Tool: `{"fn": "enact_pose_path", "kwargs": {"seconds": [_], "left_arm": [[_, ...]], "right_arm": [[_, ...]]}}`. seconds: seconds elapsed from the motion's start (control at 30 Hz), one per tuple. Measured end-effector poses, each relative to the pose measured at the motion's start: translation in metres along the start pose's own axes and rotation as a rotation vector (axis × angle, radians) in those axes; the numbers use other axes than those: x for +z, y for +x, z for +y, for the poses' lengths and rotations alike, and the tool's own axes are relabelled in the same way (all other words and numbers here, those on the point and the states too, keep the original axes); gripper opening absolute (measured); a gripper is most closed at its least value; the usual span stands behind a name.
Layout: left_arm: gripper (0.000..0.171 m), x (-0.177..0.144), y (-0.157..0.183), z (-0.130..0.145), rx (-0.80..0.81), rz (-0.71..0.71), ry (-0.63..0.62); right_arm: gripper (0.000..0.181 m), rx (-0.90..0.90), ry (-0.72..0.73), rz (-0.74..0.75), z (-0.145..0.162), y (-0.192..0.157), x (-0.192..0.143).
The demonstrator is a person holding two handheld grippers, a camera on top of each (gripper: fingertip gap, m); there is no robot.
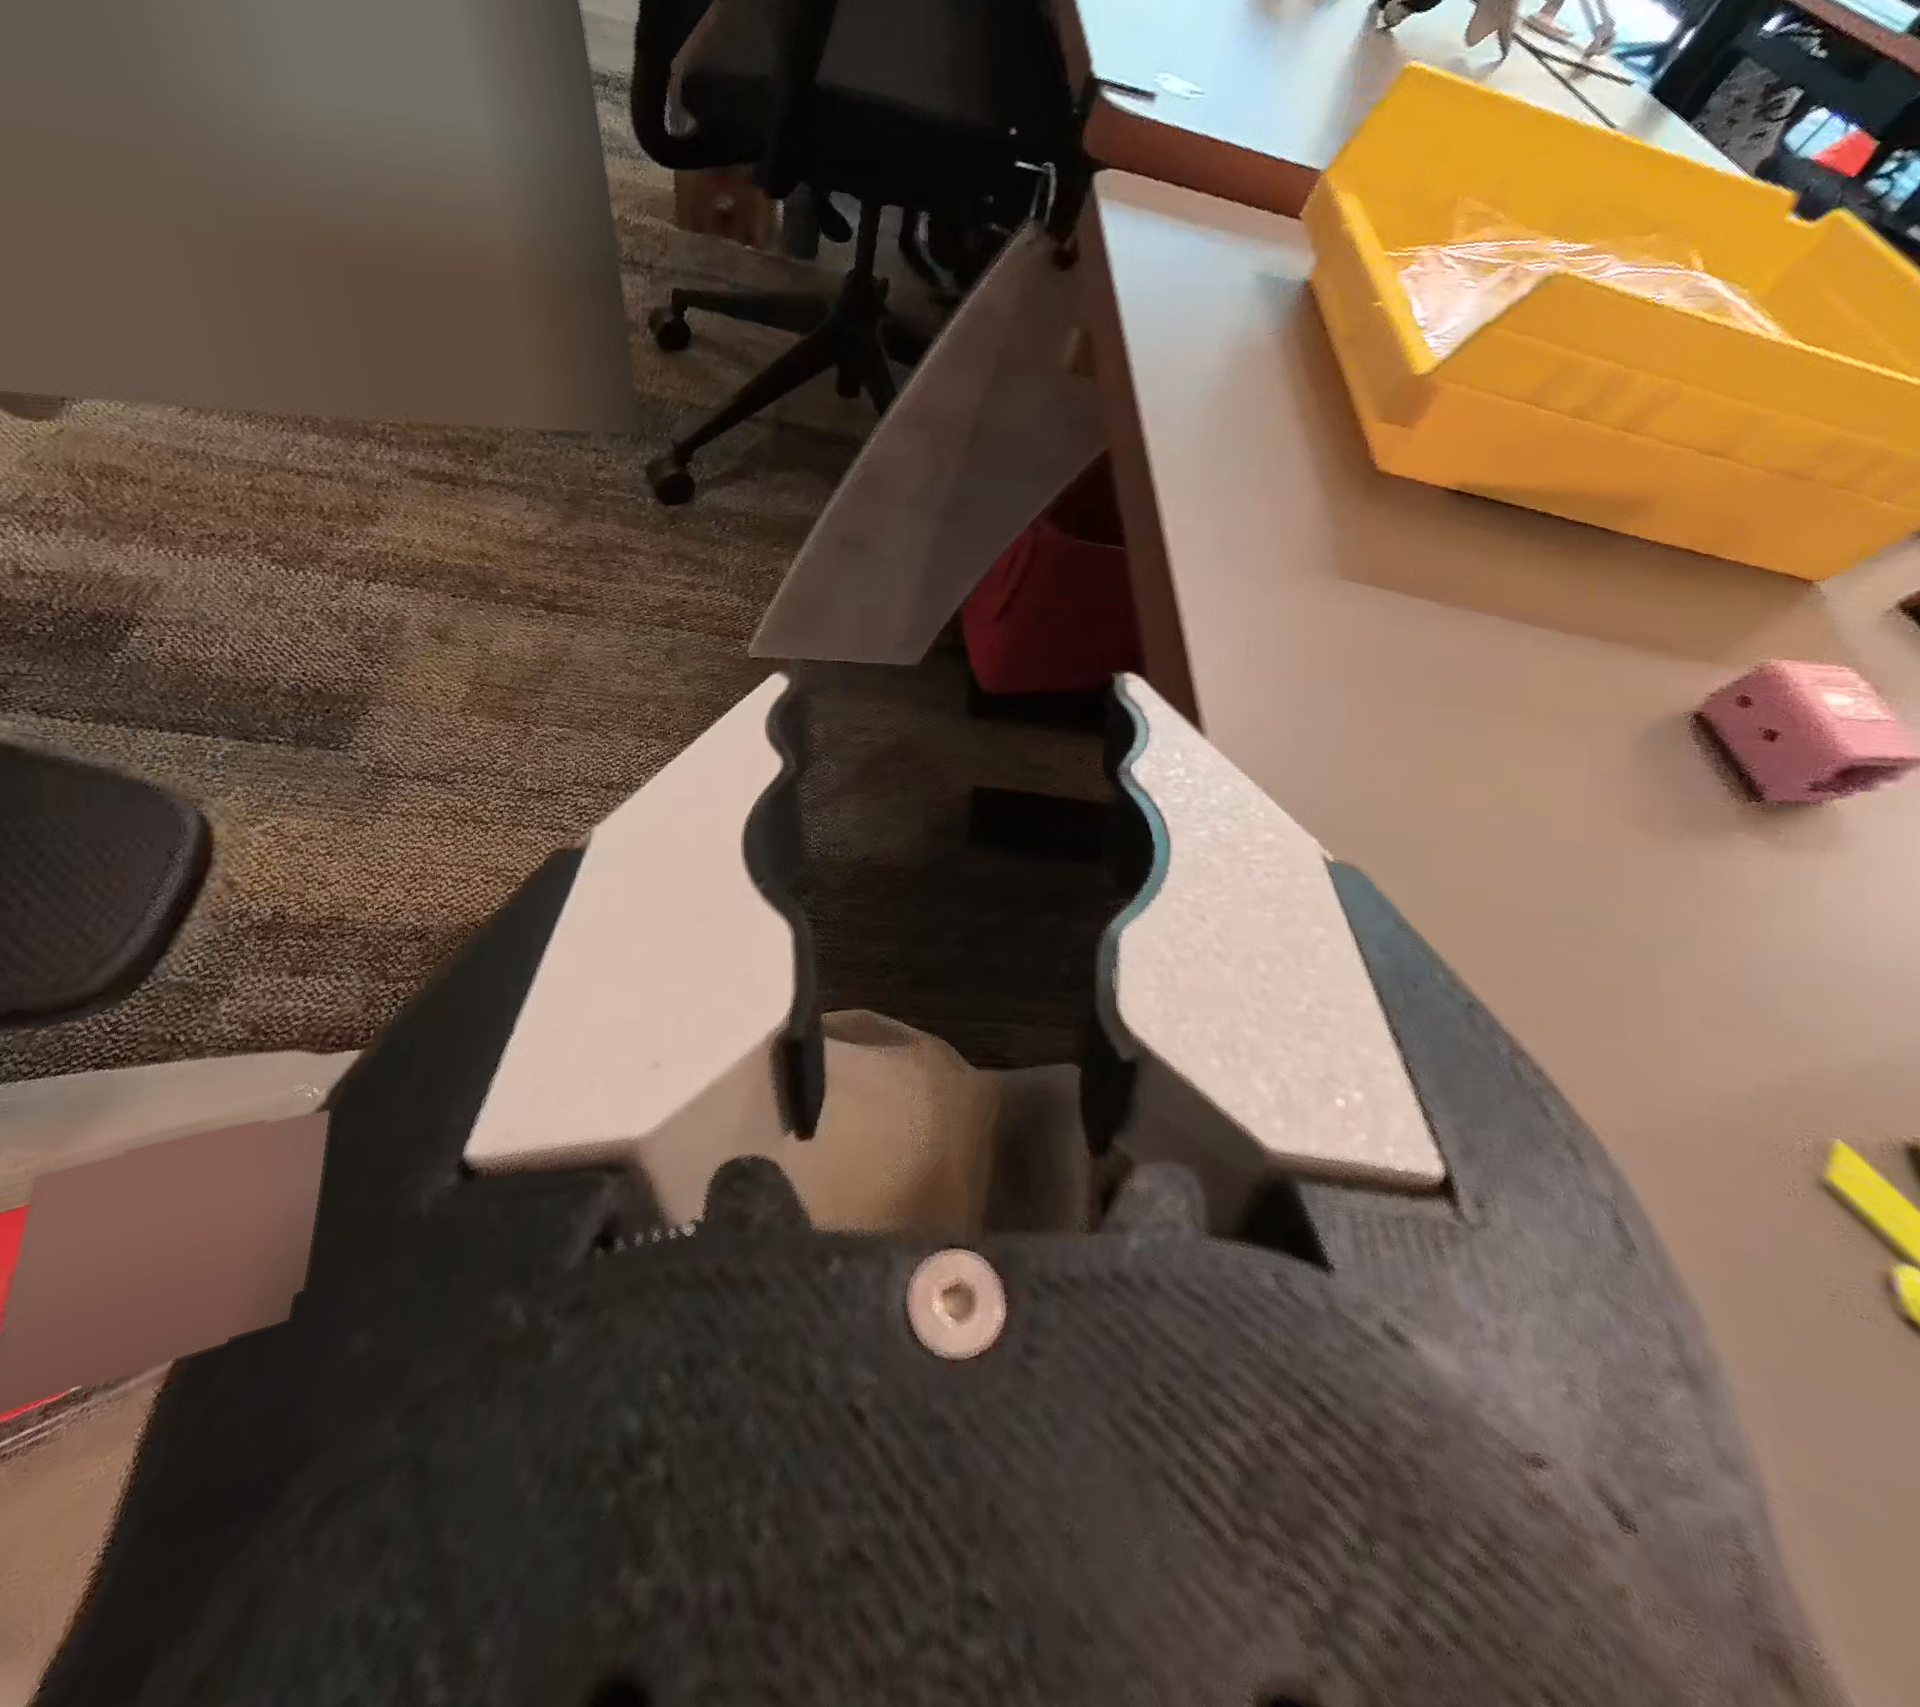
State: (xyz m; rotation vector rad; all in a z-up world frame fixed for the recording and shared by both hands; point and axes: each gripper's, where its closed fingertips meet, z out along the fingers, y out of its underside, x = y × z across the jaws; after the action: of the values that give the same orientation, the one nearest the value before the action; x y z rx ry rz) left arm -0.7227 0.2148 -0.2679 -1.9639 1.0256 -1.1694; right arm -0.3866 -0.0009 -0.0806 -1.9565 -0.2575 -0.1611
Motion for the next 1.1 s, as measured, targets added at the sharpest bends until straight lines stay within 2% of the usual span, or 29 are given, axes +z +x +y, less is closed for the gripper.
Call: {"fn": "enact_pose_path", "kwargs": {"seconds": [0.13,0.27,0.5,0.63,0.77,0.87,1.03,1.1], "left_arm": [[0.023,-0.042,-0.019,0.032,-0.068,-0.047,0.009],[0.024,-0.083,-0.028,0.056,-0.066,-0.122,-0.007],[0.027,-0.148,-0.023,0.086,-0.079,-0.238,-0.014],[0.027,-0.173,-0.010,0.093,-0.096,-0.290,0.001],[0.028,-0.182,0.007,0.091,-0.083,-0.313,-0.005],[0.029,-0.179,0.024,0.081,-0.052,-0.309,-0.013],[0.035,-0.163,0.060,0.047,0.034,-0.284,-0.026],[0.047,-0.151,0.074,0.028,0.076,-0.282,-0.020]], "right_arm": [[0.056,-0.025,-0.008,-0.020,-0.007,-0.031,0.016],[0.059,-0.040,-0.010,-0.062,-0.014,-0.057,0.037],[0.067,-0.069,0.062,-0.160,-0.044,-0.101,0.072],[0.074,-0.108,0.111,-0.166,-0.056,-0.111,0.079],[0.080,-0.111,0.145,-0.161,-0.061,-0.110,0.074],[0.085,-0.091,0.177,-0.140,-0.060,-0.101,0.061],[0.086,-0.106,0.216,-0.061,-0.053,-0.076,0.022],[0.081,-0.123,0.251,0.023,-0.051,-0.058,-0.003]]}}
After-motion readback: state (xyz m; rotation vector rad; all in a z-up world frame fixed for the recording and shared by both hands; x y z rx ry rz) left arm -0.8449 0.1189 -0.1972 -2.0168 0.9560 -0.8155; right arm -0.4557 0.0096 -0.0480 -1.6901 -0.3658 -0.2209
